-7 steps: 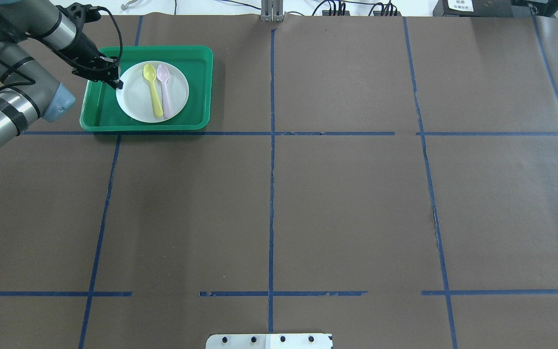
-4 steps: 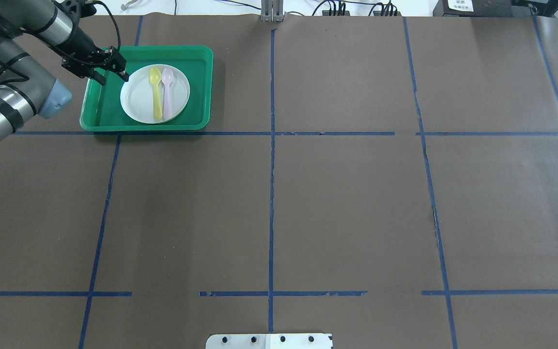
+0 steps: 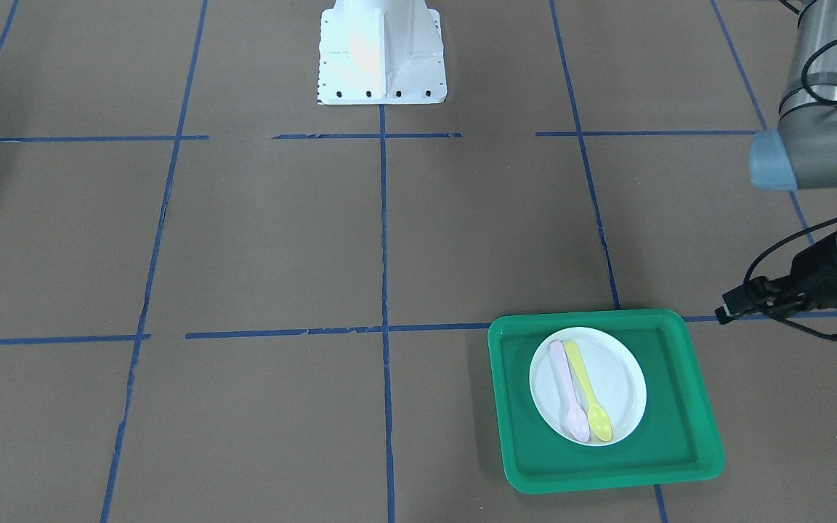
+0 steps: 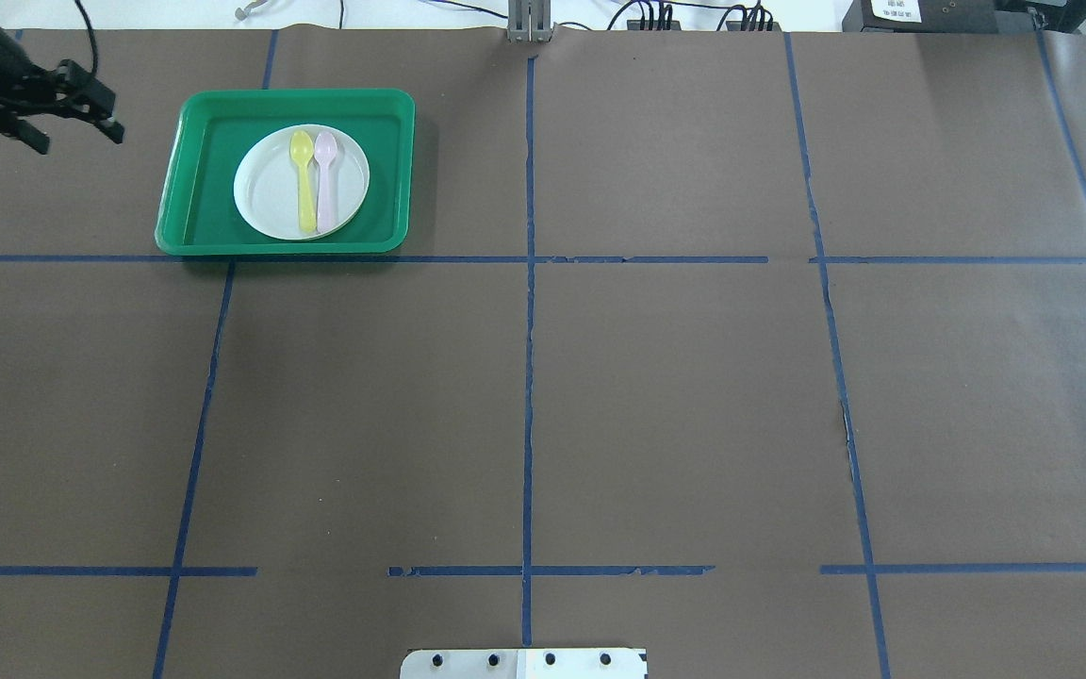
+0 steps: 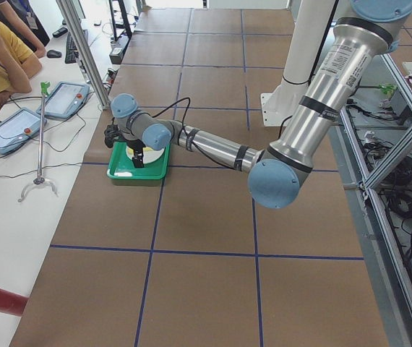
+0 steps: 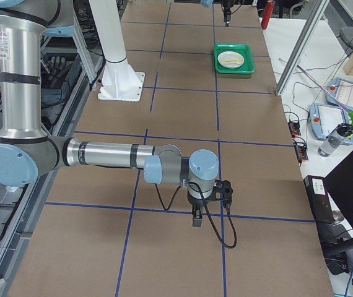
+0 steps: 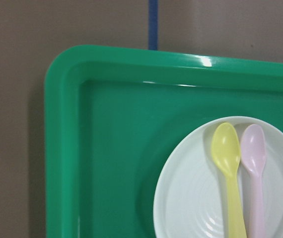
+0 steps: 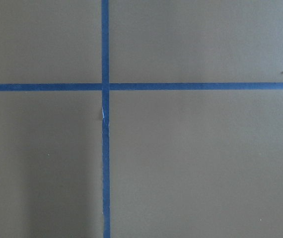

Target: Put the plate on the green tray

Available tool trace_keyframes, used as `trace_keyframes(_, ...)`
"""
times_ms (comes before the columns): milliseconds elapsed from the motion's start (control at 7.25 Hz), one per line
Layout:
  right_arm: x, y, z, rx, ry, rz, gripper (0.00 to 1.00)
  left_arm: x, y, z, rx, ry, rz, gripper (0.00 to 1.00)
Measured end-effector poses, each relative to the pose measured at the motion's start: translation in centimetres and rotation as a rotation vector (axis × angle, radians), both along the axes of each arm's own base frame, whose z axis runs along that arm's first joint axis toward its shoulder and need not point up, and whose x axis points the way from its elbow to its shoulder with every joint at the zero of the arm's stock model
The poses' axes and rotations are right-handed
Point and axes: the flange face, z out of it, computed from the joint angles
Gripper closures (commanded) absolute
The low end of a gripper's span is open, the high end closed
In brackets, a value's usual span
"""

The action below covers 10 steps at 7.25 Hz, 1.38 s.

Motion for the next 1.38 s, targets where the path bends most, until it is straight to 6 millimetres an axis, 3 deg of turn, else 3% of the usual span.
trace_keyframes(276, 0.0, 0.0, 0.0, 0.0, 0.0, 0.0, 0.0, -9.0, 8.0, 3.6, 0.079, -0.143, 0.09, 0.0)
trace_keyframes(552, 0.0, 0.0, 0.0, -0.001, 0.0, 0.0, 0.0, -18.8, 15.1, 9.3, 0.152, -0.205, 0.156, 0.0)
trace_keyframes(690, 0.0, 0.0, 0.0, -0.001, -0.001, 0.0, 0.0, -22.3, 18.0, 12.2, 0.15, -0.21, 0.16, 0.0)
trace_keyframes(966, 0.0, 0.0, 0.0, -0.001, -0.001, 0.0, 0.0, -24.6, 22.1, 15.9, 0.104, -0.197, 0.153, 0.0)
trace_keyframes(1379, 0.0, 0.0, 0.0, -0.001, 0.0, 0.0, 0.0, -24.2, 25.7, 18.5, 0.04, -0.103, 0.142, 0.0)
